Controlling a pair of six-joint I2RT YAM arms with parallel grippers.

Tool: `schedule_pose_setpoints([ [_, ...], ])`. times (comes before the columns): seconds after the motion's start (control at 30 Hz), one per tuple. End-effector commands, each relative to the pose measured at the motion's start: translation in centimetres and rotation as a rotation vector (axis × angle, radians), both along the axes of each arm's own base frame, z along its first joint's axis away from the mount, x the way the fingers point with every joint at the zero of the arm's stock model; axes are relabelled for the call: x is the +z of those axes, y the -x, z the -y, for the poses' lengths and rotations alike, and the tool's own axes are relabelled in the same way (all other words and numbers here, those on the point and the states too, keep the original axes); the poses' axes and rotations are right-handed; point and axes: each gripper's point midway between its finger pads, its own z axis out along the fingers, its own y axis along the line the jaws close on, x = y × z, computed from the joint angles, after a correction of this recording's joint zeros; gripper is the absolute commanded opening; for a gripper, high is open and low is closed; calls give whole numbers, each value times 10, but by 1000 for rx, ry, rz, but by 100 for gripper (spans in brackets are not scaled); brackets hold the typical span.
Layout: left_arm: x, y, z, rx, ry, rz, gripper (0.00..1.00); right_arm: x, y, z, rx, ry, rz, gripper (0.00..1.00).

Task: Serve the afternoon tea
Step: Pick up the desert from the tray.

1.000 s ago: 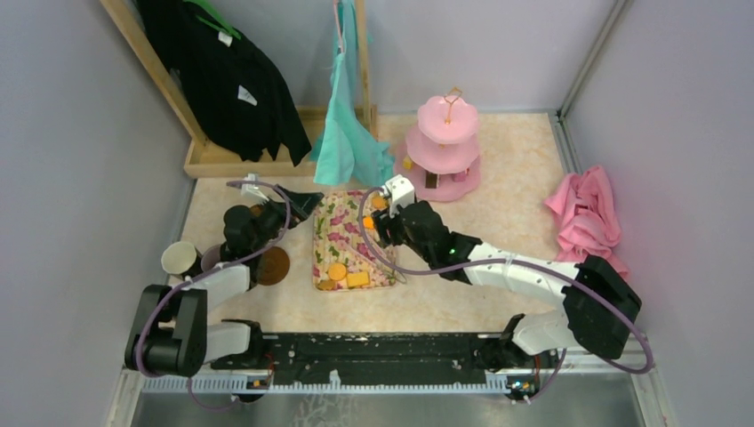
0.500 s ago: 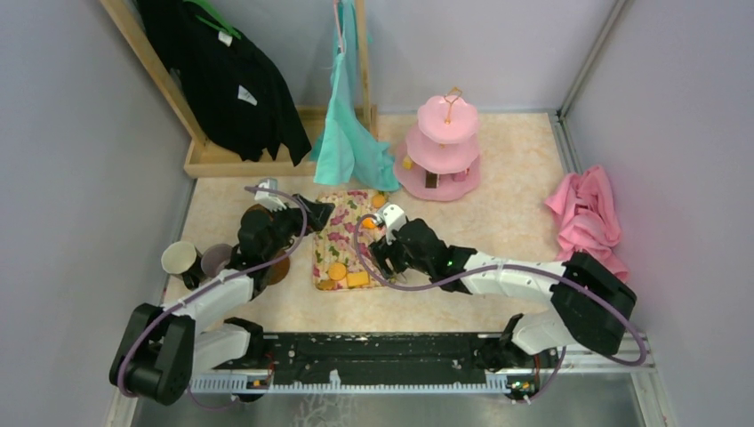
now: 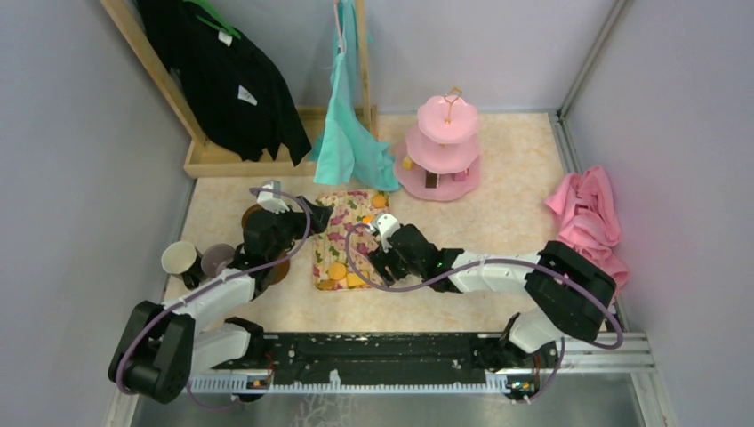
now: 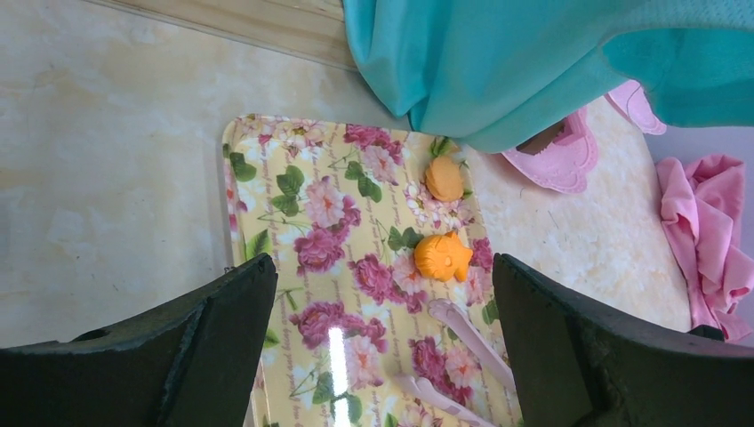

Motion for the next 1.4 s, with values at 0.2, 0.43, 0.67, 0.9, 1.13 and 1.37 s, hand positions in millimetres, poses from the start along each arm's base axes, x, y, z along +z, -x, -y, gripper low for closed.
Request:
schedule_pose_setpoints([
  [0.2, 4, -5, 0, 13, 2, 21, 96, 5, -6, -14, 31, -15, 60, 66],
  [0.43, 0, -4, 0, 13, 10, 15, 96, -4, -6, -14, 34, 16, 55, 64],
  [0.67, -1, -4, 1, 12, 11, 13, 96, -9, -5, -14, 39, 31, 51, 59],
  [0.9, -5, -2, 0, 16, 19, 5, 96, -19, -4, -12, 37, 66, 38, 52],
  [1.13, -6, -2, 0, 17, 23, 3, 96, -20, -6, -13, 27, 87, 43, 38],
  [1.37, -7, -2, 0, 18, 24, 0, 96, -9, -7, -16, 12, 78, 54, 36],
])
